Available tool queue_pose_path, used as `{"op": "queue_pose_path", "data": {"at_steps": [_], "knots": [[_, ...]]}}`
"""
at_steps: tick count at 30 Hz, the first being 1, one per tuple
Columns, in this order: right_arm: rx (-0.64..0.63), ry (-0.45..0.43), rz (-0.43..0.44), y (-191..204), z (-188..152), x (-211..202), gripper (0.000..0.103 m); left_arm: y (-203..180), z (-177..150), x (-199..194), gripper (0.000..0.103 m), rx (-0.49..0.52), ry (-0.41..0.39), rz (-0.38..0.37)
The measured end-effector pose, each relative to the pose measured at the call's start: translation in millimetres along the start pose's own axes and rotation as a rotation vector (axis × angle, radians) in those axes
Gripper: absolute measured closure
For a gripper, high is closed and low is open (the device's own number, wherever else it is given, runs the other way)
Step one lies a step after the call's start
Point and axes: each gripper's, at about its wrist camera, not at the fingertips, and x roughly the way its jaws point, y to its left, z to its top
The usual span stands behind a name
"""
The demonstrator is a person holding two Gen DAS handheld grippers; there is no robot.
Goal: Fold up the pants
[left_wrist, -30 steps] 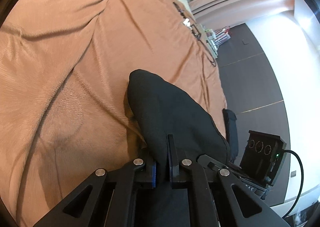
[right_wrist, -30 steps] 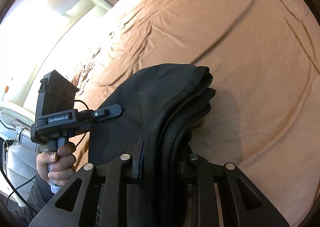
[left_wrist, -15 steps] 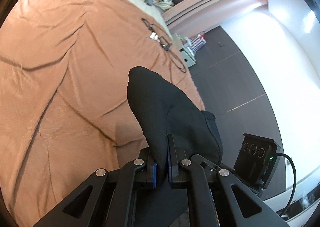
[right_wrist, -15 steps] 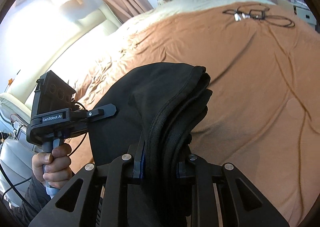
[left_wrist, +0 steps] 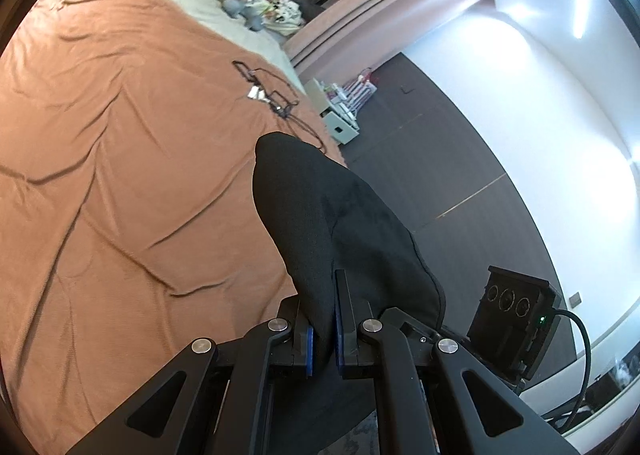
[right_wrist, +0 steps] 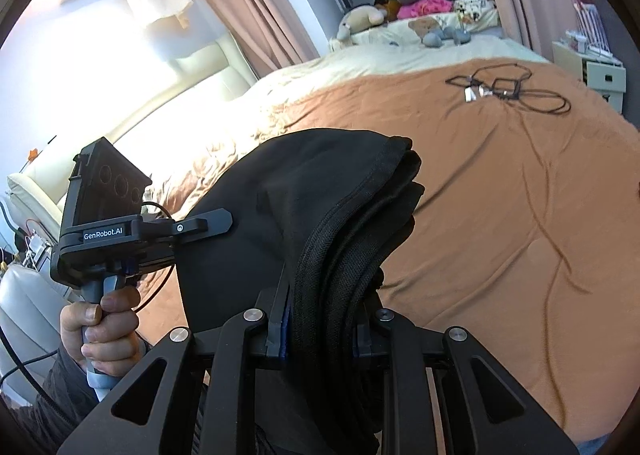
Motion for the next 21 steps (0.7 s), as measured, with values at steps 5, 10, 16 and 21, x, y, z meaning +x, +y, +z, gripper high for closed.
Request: {"op": "queue_pose_path", "data": {"at_steps": [5,10,16,21], "knots": [[-0.018,-0.029,-0.013,2.0,-5.0,-28.5,0.085,-27.1,-2.6,0.4,0.096,0.044,-0.004,-0.019],[-0.035,-0.057,-0.034,-0.4,-8.4,-59.9,0.085,-50.9,-6.7,6.8,0.096,0.076,0.005,-0.047],[-0.045,-0.082,-0.059,-2.5,-14.1,-91.0,0.085,-82.2,-10.6,20.5,0.096,0.117,0.015,-0.069],[-0.039,-0.118,-0.074,-9.6,-27.0,-126.1,0.085,-110.8,-11.3,41.7,0.096,0.155,0.032,-0.089]]}}
